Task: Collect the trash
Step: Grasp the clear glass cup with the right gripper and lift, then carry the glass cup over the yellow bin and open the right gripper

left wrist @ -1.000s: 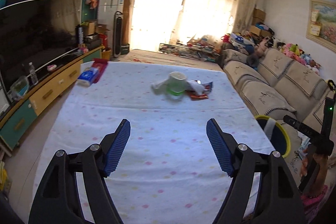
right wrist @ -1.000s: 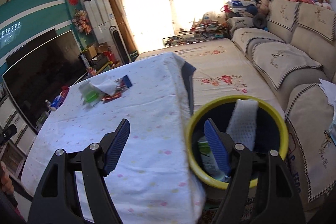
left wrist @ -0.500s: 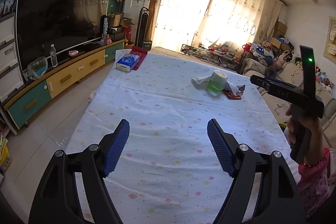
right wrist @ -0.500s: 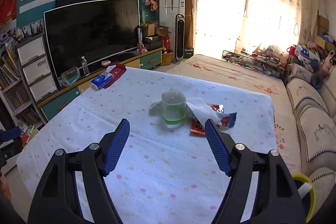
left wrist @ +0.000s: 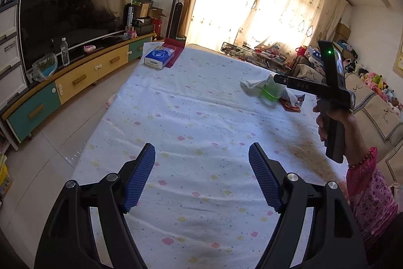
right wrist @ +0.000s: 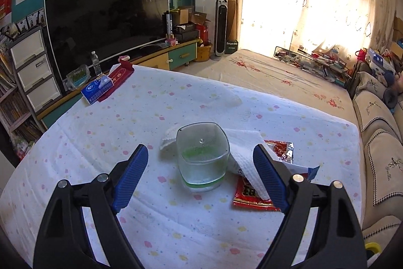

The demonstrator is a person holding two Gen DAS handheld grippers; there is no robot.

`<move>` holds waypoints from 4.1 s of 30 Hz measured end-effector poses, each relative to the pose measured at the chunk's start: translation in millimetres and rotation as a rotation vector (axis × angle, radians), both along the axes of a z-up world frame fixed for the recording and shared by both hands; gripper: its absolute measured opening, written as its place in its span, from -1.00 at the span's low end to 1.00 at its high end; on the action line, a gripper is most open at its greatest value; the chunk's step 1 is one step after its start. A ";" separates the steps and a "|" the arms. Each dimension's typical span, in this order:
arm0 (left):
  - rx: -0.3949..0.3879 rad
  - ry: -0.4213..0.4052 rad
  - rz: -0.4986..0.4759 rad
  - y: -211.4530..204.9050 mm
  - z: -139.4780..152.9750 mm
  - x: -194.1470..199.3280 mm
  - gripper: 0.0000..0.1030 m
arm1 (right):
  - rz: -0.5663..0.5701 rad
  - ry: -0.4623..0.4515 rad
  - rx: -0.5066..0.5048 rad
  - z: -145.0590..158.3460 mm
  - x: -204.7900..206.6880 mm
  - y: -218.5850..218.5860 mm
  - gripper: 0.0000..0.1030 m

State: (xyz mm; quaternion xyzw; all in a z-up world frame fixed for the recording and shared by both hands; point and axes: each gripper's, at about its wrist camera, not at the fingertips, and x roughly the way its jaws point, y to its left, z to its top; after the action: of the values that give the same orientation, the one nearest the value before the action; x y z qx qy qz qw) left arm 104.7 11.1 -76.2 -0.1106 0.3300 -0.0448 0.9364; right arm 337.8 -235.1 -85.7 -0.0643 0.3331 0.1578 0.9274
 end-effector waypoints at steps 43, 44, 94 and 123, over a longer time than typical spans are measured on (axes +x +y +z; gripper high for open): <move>0.028 0.005 -0.143 -54.1 5.0 -8.6 0.47 | 0.022 0.049 0.125 35.9 -144.8 -38.8 -0.07; 0.034 0.004 -0.152 -58.0 5.6 -9.9 0.47 | 0.021 0.046 0.121 34.2 -153.4 -42.1 -0.07; 0.272 0.213 -0.516 -228.6 -50.2 130.9 -0.23 | 0.090 0.059 0.139 25.6 -279.4 -110.0 -0.08; 0.296 0.077 -0.548 -247.7 2.6 53.8 0.50 | -0.670 0.126 0.165 -48.4 -243.3 -311.1 0.34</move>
State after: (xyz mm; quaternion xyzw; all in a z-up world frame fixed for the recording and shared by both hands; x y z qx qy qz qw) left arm 158.5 -236.6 -73.6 0.1184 0.3856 -0.2428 0.8823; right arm 94.5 -546.2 -134.2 0.1337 0.3782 -0.1253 0.9074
